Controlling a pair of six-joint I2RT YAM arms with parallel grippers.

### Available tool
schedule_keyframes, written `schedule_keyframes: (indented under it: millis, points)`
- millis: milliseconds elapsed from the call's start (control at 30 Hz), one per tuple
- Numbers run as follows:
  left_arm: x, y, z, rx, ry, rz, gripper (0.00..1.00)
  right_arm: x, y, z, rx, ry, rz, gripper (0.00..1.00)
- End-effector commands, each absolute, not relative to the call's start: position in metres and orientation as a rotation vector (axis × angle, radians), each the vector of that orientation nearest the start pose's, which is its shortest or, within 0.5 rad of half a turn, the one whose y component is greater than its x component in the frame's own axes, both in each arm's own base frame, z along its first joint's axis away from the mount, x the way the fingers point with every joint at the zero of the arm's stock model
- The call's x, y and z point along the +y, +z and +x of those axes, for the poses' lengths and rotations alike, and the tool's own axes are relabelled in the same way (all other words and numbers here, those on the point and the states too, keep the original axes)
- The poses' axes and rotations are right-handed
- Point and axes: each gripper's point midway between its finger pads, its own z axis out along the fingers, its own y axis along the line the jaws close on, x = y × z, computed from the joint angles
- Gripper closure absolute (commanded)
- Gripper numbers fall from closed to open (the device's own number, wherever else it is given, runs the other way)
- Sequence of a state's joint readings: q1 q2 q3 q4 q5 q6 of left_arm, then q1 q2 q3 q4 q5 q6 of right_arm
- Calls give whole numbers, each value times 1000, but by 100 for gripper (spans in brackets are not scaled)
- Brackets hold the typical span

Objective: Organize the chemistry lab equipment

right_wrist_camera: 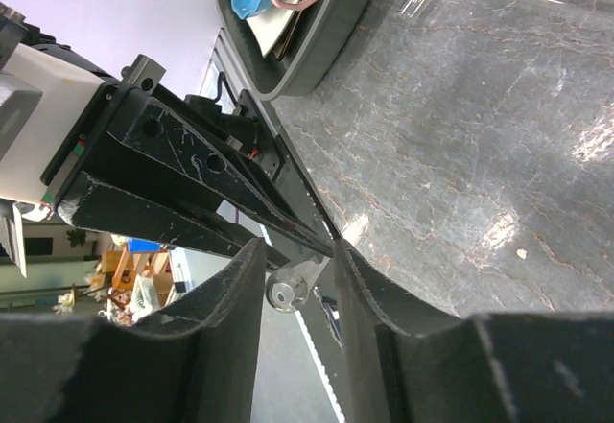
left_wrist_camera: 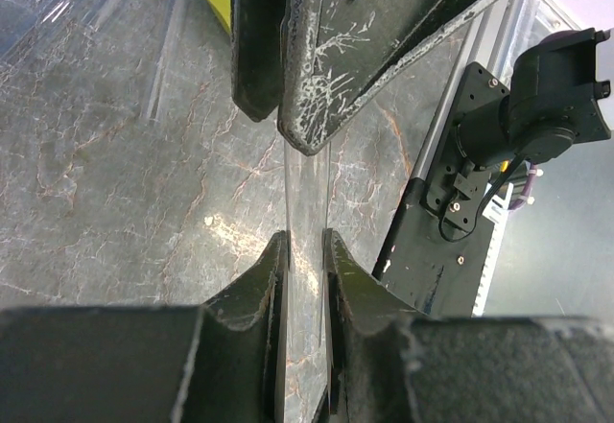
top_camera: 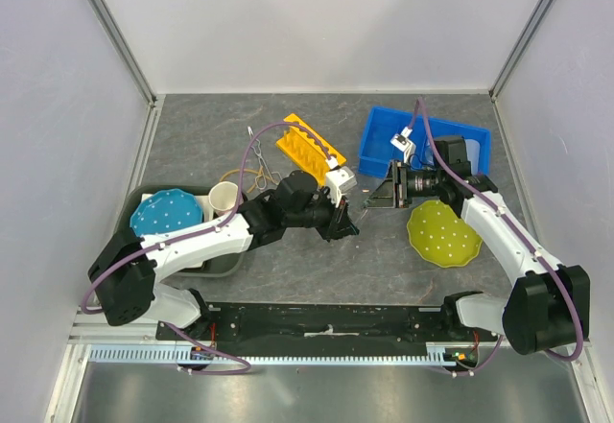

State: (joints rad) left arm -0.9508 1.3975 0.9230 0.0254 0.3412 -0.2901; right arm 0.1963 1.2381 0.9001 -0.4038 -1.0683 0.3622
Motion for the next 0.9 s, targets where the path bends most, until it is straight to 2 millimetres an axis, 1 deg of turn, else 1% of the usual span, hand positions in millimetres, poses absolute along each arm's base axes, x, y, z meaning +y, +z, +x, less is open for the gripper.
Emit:
schedule_keyframes:
  millis: [0,33,100,200,300,400,433,500,533,567,600,633,667,700,767,800,833,867]
  points:
    - [-388,211,189,1880,-1137,880,89,215,226,225,2174,1554,-441,60]
    - [-388,210,189,1883,-1138,881,89,215,226,225,2171,1555,-446,65]
    - [-387,210,190,1884,-1135,876,89,216,228,223,2162,1565,-458,69]
    - [-387,214,191,1881,-1130,860,88,218,230,222,2150,1570,-476,77]
    - [-385,218,193,1882,-1127,827,85,218,233,226,2133,1546,-495,80]
    - [-380,228,194,1867,-1123,783,71,219,235,230,2127,1539,-515,81]
    - [-378,230,195,1864,-1116,769,61,220,239,234,2114,1528,-529,81]
    - [-371,238,194,1854,-1115,743,50,220,240,240,2111,1515,-542,81]
    - [-367,240,197,1855,-1093,720,42,221,248,245,2091,1499,-554,81]
    - [-361,238,197,1873,-1070,705,39,222,249,250,2091,1491,-556,81]
    - [-355,247,197,1858,-1058,684,36,222,251,254,2085,1479,-560,81]
    - [-349,253,203,1845,-1023,644,32,223,257,262,2067,1455,-576,81]
    - [-338,248,203,1899,-976,631,32,223,259,267,2058,1436,-581,82]
    - [-329,262,201,1877,-961,604,29,223,262,271,2050,1421,-590,81]
    - [-310,276,208,1868,-881,536,25,226,268,288,2024,1345,-620,81]
    - [-295,286,203,1860,-862,518,24,227,270,294,2016,1319,-634,81]
    - [-284,291,207,1853,-819,483,21,232,275,304,2000,1292,-655,81]
    - [-275,299,206,1835,-804,465,20,234,275,313,1992,1246,-668,81]
